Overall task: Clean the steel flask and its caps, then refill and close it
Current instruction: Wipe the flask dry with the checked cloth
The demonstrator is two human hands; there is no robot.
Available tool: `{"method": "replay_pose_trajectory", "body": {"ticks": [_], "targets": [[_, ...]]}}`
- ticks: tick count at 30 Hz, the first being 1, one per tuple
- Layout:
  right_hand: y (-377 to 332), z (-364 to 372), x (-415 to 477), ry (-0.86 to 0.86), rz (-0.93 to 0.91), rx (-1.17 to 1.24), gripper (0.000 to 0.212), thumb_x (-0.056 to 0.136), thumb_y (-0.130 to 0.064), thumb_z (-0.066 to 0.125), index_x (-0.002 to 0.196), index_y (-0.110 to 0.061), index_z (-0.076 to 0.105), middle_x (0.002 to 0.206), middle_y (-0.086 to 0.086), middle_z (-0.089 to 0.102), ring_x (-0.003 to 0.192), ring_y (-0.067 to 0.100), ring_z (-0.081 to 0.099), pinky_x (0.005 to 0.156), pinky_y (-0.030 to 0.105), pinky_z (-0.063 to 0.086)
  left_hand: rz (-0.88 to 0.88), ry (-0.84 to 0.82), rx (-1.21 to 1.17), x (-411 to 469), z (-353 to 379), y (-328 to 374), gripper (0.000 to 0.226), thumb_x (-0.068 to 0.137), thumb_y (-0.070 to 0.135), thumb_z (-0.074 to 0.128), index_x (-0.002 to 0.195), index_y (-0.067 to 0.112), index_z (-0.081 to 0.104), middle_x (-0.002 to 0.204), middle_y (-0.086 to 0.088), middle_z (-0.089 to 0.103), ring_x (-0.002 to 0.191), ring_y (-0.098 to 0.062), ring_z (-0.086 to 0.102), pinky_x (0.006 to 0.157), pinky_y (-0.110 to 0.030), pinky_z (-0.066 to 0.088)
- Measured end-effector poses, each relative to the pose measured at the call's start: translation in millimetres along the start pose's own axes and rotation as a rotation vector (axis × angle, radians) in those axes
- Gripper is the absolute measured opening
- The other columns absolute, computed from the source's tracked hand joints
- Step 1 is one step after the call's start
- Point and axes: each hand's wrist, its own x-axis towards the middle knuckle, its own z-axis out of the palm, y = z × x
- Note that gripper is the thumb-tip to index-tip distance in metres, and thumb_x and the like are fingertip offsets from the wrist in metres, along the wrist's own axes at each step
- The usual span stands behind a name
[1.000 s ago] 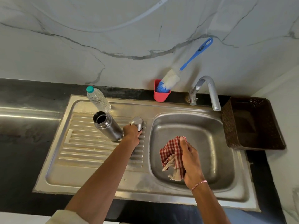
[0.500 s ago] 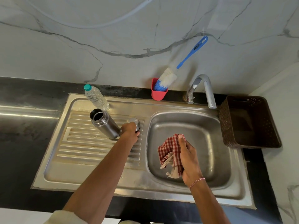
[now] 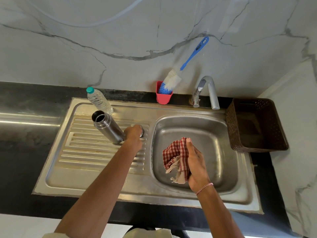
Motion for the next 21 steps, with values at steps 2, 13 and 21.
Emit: {"method": "replay_pose_trajectory", "body": {"ticks": [2,13,21], "targets": [[0.1,-1.4,-3.2,-0.026,0.017,0.065,0.053,0.092,-0.056,0.062,0.117,-0.009,0.068,0.082,0.016,0.075,0.065,0.022,0.069,0.059,0.035,0.061,-0.016,0.148,-0.293,-18.0,6.8,12.4,0.035,0.103,0.012,0.053,0.138,0.013,0.055,0.126,0.002,0.063,0.118,-0.017,0.061,0.093,-0.027,0.053],[2.9,-1.6,-18.0,-0.385,0.053,0.376,0.058,0.086,-0.007,0.071,0.138,0.009,0.051,0.129,0.037,0.059,0.105,0.043,0.068,0.081,0.050,0.060,0.112,-0.185,-0.471,-164.0,32.8,22.3,0.033,0.096,0.044,0.068,0.110,0.014,0.073,0.097,-0.003,0.080,0.088,-0.019,0.078,0.077,-0.034,0.064],[16.9,-9.3,-15.4,-0.375,0.046,0.331,0.053,0.101,-0.045,0.054,0.135,-0.006,0.062,0.131,0.021,0.063,0.113,0.032,0.060,0.102,0.053,0.049,0.579,0.140,0.131,-176.8,1.2,35.1,0.039,0.103,0.040,0.056,0.074,0.016,0.061,0.061,0.001,0.064,0.050,-0.014,0.062,0.046,-0.029,0.053]]}}
